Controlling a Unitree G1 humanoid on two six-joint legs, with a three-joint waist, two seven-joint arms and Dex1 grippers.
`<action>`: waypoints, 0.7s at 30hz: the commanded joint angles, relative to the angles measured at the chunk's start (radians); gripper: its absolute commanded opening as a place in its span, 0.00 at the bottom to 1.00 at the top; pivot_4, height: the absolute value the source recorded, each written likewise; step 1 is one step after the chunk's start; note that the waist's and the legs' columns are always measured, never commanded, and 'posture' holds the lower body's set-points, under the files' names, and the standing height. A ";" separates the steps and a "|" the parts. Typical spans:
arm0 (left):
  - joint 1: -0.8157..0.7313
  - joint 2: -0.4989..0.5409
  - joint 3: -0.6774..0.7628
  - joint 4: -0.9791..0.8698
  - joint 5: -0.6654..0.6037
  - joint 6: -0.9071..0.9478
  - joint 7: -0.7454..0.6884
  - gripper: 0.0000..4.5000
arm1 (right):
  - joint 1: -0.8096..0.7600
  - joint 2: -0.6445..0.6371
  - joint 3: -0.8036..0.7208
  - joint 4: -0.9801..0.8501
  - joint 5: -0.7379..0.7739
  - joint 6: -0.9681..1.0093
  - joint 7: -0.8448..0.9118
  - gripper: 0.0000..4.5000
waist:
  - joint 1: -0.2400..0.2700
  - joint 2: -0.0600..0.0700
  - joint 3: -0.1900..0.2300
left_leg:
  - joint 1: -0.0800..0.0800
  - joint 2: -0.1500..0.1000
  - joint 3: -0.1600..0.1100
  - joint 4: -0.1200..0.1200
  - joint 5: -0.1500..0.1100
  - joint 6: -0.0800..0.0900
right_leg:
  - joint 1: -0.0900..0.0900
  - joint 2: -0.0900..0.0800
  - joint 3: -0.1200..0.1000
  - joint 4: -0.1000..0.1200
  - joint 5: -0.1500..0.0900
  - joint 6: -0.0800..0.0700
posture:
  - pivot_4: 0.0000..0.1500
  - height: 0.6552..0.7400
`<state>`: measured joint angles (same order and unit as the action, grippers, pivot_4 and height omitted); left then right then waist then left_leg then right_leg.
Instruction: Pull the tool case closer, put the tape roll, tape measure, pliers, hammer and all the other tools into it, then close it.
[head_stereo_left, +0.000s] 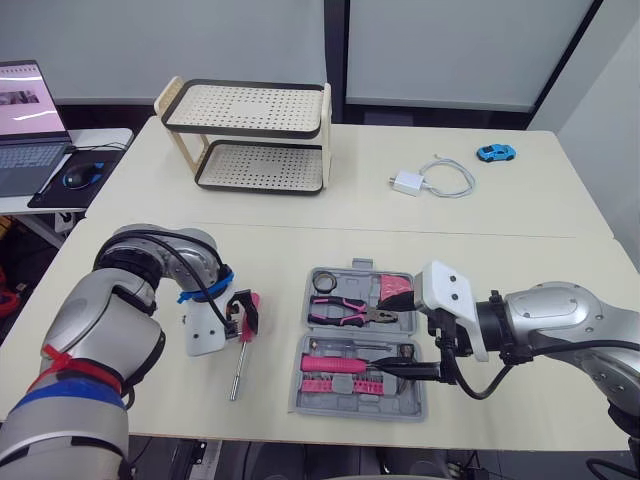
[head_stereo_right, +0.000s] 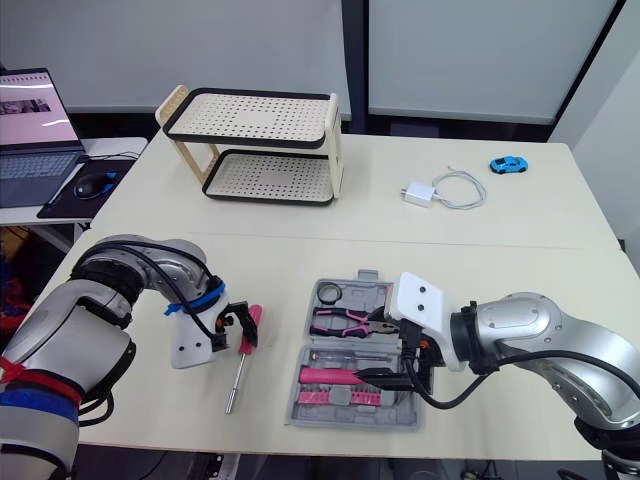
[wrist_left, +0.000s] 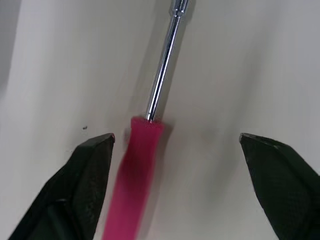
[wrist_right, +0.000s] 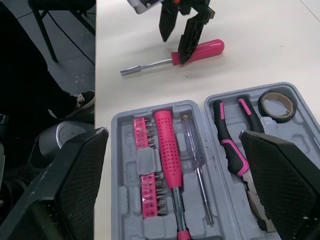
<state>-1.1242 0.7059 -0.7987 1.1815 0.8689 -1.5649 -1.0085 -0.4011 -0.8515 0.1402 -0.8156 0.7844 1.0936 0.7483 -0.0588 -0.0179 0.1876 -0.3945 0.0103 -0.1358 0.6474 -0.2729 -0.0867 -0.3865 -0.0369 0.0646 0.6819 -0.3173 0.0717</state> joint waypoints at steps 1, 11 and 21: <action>-0.041 -0.006 -0.089 -0.042 0.226 0.062 0.286 0.59 | -0.002 -0.013 -0.031 -0.044 0.036 0.006 -0.008 1.00 | 0.001 0.000 0.000 | 0.000 0.000 0.000 0.000 0.000 0.000 | 0.000 0.000 0.000 0.000 0.000 0.000 | 1.00 0.94; -0.146 -0.052 -0.503 -0.033 0.712 0.224 1.160 0.12 | 0.013 -0.042 -0.076 -0.062 0.103 0.027 -0.034 1.00 | 0.032 0.008 -0.005 | 0.018 -0.003 0.000 -0.002 0.005 0.008 | 0.018 -0.002 0.001 0.000 0.000 0.010 | 1.00 0.94; -0.253 0.077 -0.577 -0.099 0.717 -0.024 1.382 0.12 | 0.024 -0.051 -0.093 -0.055 0.151 0.017 -0.040 1.00 | 0.028 -0.003 -0.002 | 0.004 -0.003 0.001 -0.001 0.006 0.008 | 0.005 -0.002 0.001 -0.001 0.005 0.004 | 1.00 0.94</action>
<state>-1.3565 0.7587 -1.3687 1.0947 1.5911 -1.5448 0.3642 -0.3733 -0.8954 0.0662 -0.8498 0.9225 1.1240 0.7075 -0.0305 -0.0209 0.1852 -0.3936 0.0075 -0.1348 0.6465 -0.2671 -0.0788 -0.3846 -0.0395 0.0656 0.6811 -0.3126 0.0758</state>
